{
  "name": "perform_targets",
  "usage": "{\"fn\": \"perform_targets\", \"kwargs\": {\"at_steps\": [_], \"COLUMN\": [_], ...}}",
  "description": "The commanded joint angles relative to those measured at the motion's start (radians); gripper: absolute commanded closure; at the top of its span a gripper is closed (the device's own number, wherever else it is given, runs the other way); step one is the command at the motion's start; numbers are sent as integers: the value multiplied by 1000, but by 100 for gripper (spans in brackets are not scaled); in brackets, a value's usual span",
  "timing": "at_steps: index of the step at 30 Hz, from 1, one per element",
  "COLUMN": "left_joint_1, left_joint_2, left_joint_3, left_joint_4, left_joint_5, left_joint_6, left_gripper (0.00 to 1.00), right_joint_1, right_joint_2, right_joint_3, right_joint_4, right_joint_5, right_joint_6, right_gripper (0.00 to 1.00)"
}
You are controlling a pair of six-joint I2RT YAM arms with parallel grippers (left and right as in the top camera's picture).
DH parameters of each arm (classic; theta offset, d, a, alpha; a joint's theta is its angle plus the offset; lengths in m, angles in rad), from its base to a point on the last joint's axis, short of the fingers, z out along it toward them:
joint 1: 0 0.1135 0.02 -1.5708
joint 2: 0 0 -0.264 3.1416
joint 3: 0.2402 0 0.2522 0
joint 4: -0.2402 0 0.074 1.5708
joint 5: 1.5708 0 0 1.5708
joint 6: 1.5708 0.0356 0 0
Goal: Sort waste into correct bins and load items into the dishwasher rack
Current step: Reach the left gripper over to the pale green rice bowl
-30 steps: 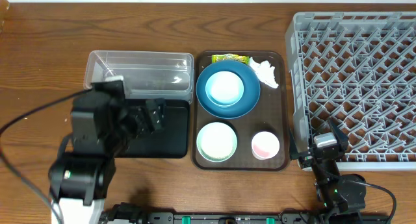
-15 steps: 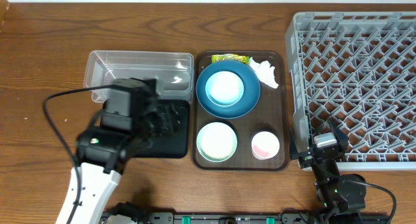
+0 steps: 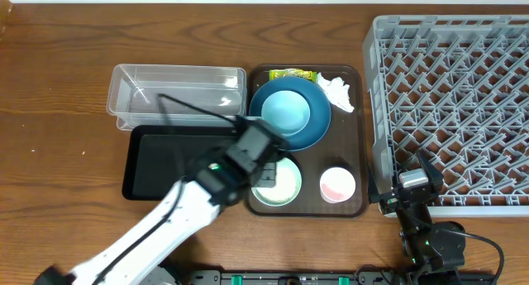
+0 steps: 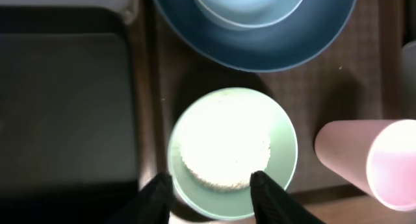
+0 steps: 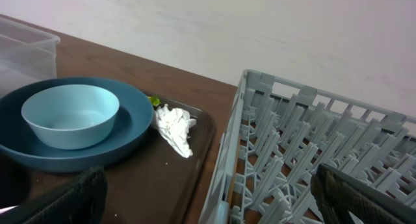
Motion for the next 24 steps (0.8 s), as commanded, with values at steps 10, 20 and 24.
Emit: {"fn": "perform_targets", "kwargs": {"at_steps": [10,20,24], "left_joint_1": [-51,-51,-56], "left_joint_2": [197,227,227], "left_joint_3": [14,14,14], "left_joint_4": [135,155,164], "left_joint_5": [2,93,132], "left_joint_6": [-28,2,25], "left_gripper": [72,67,66], "right_joint_1": [-10,-10,-10], "right_joint_2": [-2,-2,-2], "right_joint_3": [-2,-2,-2], "right_joint_4": [-3,-3,-3], "right_joint_5": [-5,-5,-5], "right_joint_6": [-3,-3,-3], "right_gripper": [1,1,1]}}
